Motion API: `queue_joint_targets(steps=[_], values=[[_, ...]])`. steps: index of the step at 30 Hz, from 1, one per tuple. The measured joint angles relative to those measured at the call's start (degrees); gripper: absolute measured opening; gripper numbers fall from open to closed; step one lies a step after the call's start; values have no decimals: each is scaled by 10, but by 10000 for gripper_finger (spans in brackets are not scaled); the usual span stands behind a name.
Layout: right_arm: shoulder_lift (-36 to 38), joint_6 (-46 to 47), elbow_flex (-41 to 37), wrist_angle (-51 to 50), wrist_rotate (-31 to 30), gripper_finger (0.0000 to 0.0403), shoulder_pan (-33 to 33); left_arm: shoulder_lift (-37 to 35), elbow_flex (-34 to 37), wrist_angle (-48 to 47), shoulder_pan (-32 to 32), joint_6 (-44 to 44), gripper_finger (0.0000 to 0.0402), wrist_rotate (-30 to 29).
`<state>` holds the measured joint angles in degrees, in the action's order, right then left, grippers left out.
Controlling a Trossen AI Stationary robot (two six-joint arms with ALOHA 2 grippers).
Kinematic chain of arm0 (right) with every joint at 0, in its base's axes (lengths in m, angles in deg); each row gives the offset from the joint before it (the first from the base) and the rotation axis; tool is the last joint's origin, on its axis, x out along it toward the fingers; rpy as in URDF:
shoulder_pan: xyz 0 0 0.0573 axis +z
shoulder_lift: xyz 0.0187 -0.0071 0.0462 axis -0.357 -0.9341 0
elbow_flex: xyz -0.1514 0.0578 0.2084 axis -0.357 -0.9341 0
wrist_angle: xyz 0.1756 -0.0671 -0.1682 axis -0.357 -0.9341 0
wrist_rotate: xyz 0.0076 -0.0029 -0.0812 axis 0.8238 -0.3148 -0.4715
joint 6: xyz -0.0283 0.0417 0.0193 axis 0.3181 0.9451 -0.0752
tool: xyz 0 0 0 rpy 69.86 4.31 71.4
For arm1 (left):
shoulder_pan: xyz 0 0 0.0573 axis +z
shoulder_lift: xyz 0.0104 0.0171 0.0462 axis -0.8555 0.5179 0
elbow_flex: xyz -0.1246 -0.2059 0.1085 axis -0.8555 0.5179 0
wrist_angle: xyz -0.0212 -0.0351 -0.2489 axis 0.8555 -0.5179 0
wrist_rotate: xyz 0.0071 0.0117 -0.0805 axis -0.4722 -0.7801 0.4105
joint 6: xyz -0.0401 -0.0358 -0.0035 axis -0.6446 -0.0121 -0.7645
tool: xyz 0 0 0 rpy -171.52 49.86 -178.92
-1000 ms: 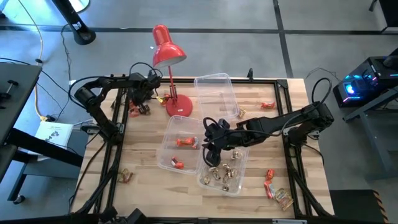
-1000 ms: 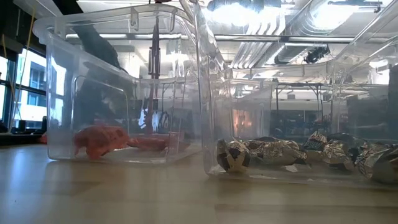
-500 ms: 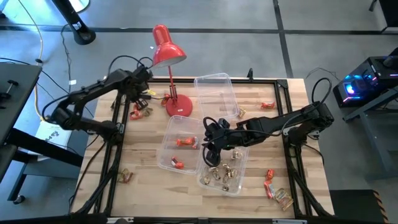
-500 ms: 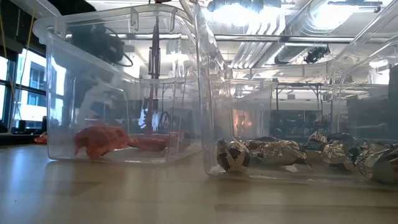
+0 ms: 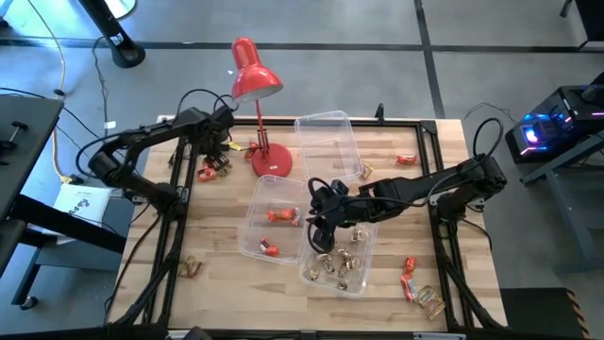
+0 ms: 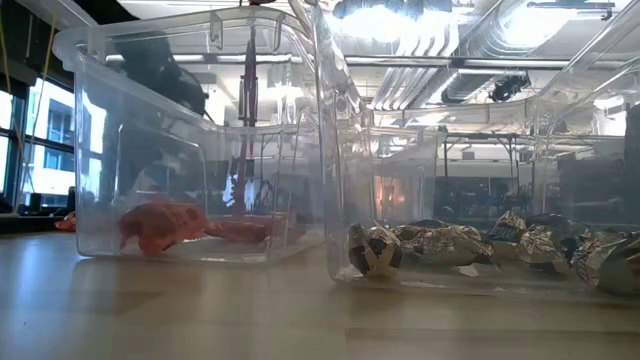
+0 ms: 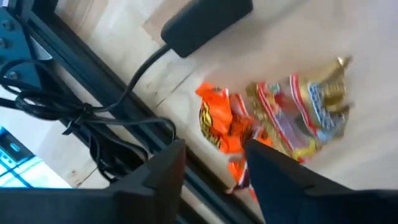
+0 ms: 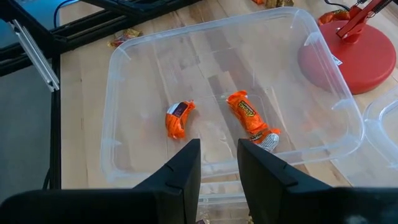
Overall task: Sort candy
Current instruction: Put the orange chocolate bar into the bottom left transparent bin
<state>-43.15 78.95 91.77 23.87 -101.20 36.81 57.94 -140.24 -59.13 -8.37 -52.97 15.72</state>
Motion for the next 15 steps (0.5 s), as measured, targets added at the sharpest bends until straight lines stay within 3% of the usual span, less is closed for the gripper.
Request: queue_joint_targets(steps=[6, 15], values=[[0, 4, 0, 0, 0, 99, 2, 61, 0, 6, -4, -48, 201, -59], [0, 6, 0, 0, -2, 99, 10, 137, 0, 47, -6, -53, 178, -33]])
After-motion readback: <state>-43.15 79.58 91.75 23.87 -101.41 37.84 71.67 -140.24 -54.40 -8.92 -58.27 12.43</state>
